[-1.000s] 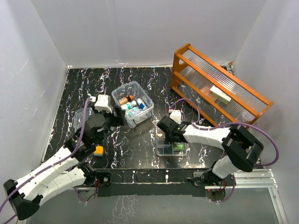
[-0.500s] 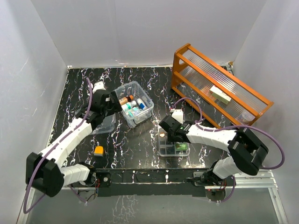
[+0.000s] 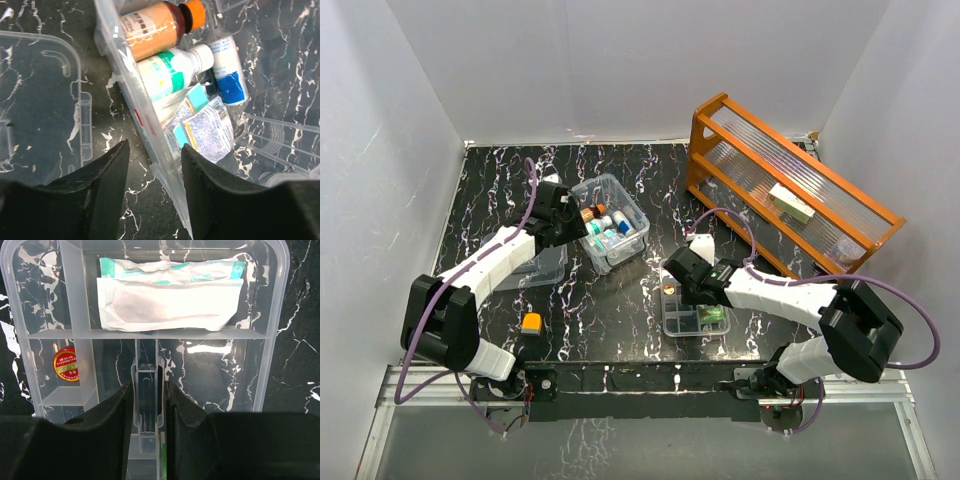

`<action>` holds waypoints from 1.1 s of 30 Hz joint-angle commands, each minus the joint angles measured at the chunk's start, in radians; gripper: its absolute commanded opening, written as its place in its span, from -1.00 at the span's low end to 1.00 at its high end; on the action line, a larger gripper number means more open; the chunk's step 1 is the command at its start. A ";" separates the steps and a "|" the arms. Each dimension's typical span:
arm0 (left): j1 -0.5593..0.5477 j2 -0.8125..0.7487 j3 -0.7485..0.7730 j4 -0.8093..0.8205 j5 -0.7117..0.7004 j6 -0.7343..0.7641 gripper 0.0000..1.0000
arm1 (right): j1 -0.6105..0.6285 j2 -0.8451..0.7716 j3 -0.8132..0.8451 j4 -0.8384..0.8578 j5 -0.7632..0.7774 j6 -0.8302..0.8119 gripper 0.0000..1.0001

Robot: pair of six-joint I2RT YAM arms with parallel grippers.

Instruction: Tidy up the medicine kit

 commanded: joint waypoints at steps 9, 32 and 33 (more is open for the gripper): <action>0.006 0.003 0.014 0.009 0.139 0.082 -0.49 | -0.005 -0.070 0.083 -0.059 0.086 -0.026 -0.77; -0.017 -0.010 -0.008 -0.007 0.373 0.062 -0.58 | -0.006 -0.199 0.353 -0.363 0.132 -0.031 -0.76; -0.020 -0.011 -0.011 -0.003 0.377 0.054 -0.57 | -0.006 -0.195 0.371 -0.374 0.132 -0.033 -0.76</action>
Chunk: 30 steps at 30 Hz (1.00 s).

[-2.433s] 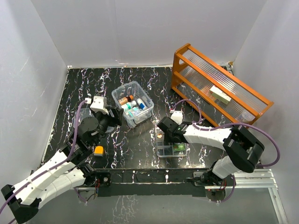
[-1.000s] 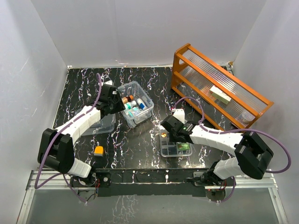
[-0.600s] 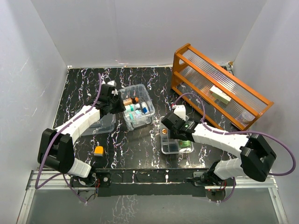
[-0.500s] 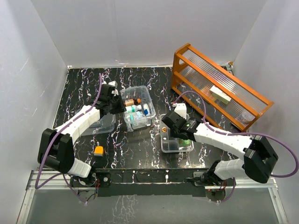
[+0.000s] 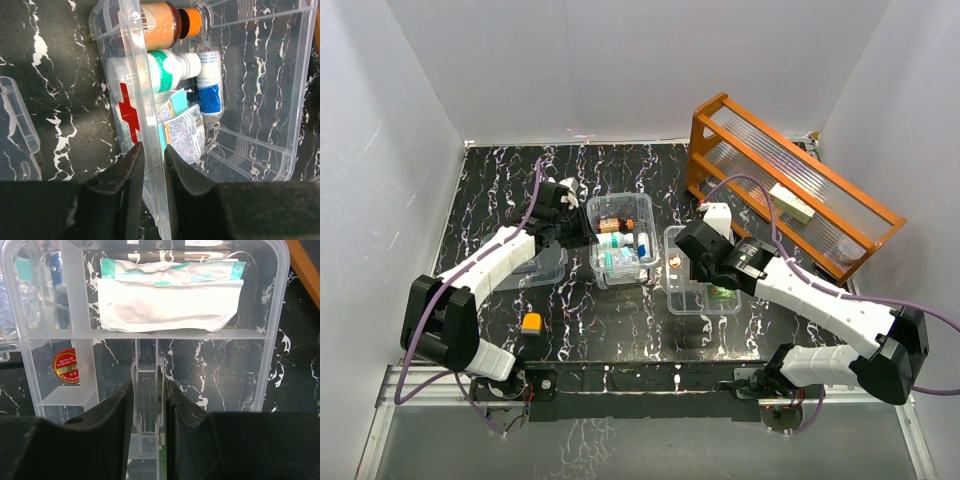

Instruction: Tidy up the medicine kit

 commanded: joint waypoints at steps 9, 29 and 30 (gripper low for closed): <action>-0.049 -0.029 -0.025 0.052 0.202 -0.004 -0.27 | -0.013 0.089 0.268 -0.104 0.002 -0.091 -0.76; -0.048 -0.592 -0.099 -0.099 -0.544 0.091 0.19 | -0.037 0.600 0.785 -0.006 -0.169 -0.314 -0.77; -0.048 -0.624 -0.120 -0.090 -0.566 0.105 0.19 | -0.036 0.624 0.808 -0.009 -0.180 -0.316 -0.77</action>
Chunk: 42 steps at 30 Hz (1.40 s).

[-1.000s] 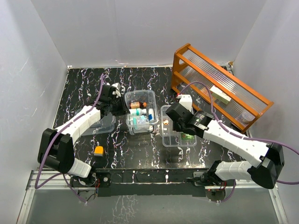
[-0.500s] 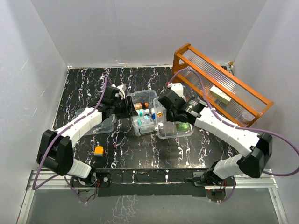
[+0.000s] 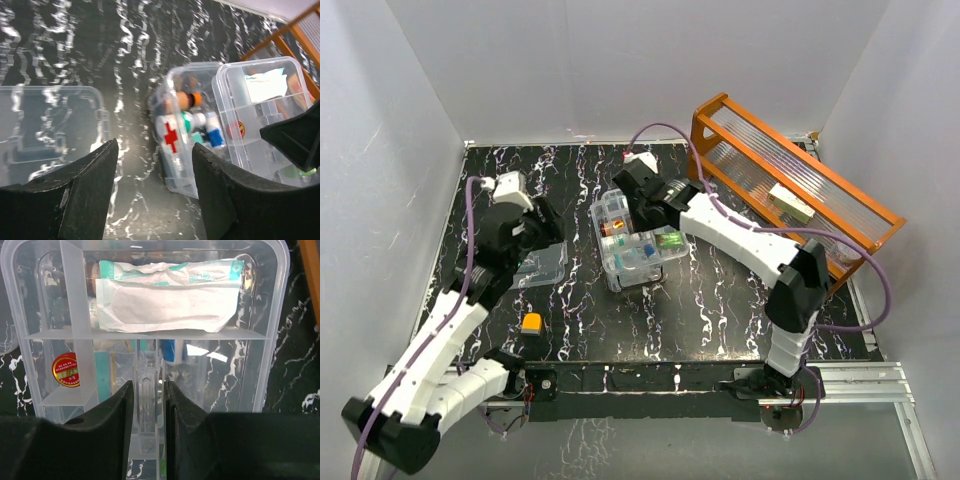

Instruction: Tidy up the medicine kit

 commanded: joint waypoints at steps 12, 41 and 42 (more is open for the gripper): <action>0.001 -0.181 -0.158 0.007 -0.216 0.067 0.23 | -0.005 0.238 0.274 0.008 -0.067 -0.047 -0.75; 0.001 -0.192 -0.166 -0.004 -0.191 0.058 0.24 | -0.032 0.270 0.237 -0.023 -0.113 0.110 -0.72; 0.001 -0.190 -0.166 -0.004 -0.191 0.058 0.24 | -0.032 0.270 0.236 -0.025 -0.118 0.111 -0.72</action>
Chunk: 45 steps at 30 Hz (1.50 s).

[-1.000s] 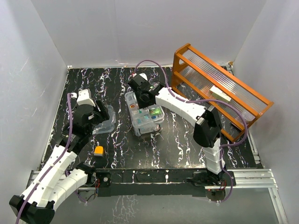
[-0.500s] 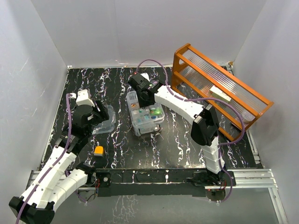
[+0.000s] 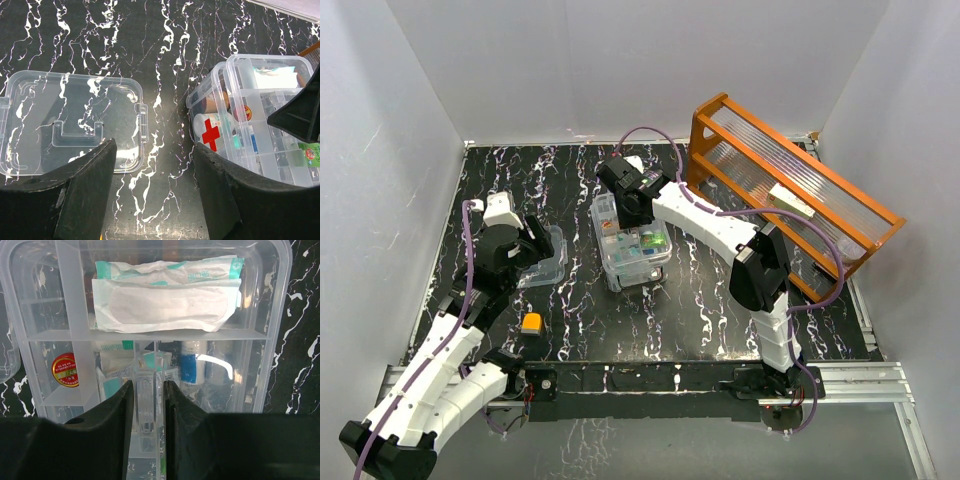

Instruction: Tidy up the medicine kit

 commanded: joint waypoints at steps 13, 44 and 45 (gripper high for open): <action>0.000 0.001 0.001 -0.002 0.010 0.007 0.25 | -0.001 -0.057 -0.077 0.039 -0.062 0.047 -0.71; 0.010 0.309 0.069 -0.067 0.079 -0.064 0.31 | -0.001 -0.413 -0.350 0.311 0.057 0.042 0.02; 0.014 0.342 0.074 -0.073 0.081 -0.079 0.31 | 0.000 -0.451 -0.393 0.339 0.056 0.048 0.02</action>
